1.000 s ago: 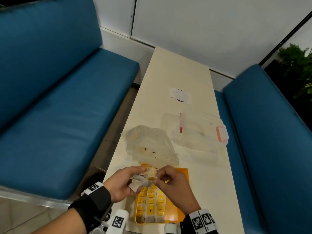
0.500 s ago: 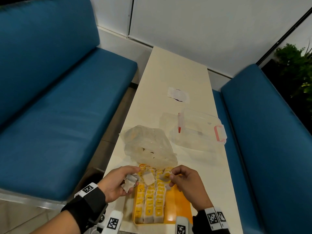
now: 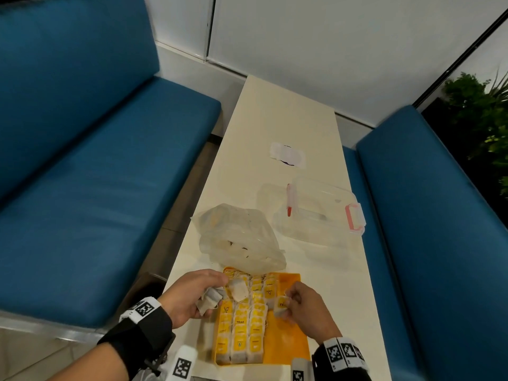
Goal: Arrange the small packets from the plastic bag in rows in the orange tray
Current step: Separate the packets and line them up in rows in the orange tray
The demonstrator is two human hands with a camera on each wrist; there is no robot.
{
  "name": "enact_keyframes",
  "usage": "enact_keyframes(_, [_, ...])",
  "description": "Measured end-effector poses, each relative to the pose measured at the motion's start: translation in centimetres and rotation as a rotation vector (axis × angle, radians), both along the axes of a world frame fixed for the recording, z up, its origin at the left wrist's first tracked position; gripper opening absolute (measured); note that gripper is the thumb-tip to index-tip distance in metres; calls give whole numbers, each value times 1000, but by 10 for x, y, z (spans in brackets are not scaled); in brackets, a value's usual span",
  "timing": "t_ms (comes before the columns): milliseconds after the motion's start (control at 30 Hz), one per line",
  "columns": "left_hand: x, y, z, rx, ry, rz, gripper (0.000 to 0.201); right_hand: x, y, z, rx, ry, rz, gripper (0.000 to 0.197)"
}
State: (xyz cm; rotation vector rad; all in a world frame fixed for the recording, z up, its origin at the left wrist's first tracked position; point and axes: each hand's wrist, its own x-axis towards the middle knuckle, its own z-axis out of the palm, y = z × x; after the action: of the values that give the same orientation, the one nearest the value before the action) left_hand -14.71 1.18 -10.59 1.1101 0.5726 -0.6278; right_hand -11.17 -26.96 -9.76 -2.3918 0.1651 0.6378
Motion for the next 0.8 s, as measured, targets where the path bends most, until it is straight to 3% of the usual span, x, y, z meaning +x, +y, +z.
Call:
enact_keyframes(300, [-2, -4, -1, 99, -6, -82, 17, 17, 26, -14, -317, 129, 136, 22])
enact_keyframes(533, [-2, -2, 1, 116, -6, -107, 16, 16, 37, -28, -193, 230, 11, 22])
enact_keyframes(800, [0, -1, -3, 124, 9, -110, 15, 11, 38, -34, -30, 128, -175, 13])
